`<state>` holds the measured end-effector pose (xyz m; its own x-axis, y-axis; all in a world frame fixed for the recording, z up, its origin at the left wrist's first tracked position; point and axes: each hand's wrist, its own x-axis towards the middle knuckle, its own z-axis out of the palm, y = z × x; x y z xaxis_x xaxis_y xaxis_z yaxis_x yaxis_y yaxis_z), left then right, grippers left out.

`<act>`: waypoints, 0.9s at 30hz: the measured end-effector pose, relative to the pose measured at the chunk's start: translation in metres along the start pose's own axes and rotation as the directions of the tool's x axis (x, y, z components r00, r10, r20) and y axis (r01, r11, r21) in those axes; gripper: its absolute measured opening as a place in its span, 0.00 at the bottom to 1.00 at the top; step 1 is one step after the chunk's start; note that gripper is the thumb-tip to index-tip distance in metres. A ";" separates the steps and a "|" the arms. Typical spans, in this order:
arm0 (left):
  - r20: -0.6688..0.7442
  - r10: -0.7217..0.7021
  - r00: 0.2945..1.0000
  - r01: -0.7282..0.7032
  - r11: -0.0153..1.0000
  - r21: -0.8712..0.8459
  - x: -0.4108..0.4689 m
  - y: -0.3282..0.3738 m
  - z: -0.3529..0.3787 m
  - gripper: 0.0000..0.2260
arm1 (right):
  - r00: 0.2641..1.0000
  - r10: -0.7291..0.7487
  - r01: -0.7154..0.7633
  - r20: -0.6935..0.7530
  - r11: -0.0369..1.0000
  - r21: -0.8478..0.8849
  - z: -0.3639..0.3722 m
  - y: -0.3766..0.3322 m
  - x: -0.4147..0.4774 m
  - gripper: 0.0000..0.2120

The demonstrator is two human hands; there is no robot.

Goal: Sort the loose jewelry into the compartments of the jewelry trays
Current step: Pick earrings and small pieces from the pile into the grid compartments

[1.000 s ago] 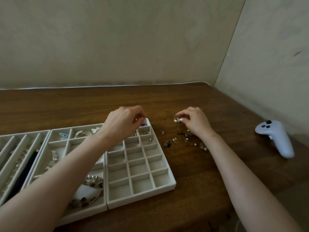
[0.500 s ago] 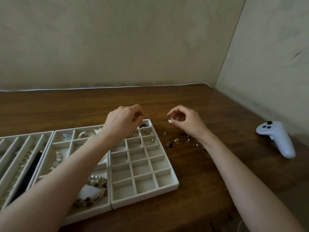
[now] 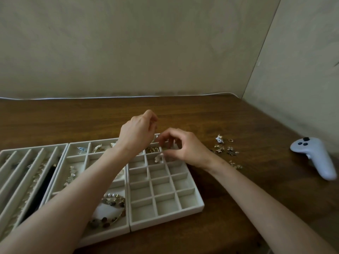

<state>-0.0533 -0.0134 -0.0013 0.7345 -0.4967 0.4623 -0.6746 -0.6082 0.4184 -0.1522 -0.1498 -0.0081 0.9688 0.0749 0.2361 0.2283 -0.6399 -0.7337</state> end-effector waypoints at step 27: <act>0.088 0.166 0.982 -0.160 0.985 -0.067 -0.005 0.004 -0.002 0.06 | 0.751 0.486 -0.623 -0.448 0.747 -0.233 -0.101 0.079 -0.028 0.08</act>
<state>-0.0602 -0.0125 -0.0007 0.6162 -0.6431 0.4546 -0.7868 -0.4777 0.3907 -0.1708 -0.2803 -0.0084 0.7951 -0.5972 0.1060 -0.4552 -0.7031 -0.5463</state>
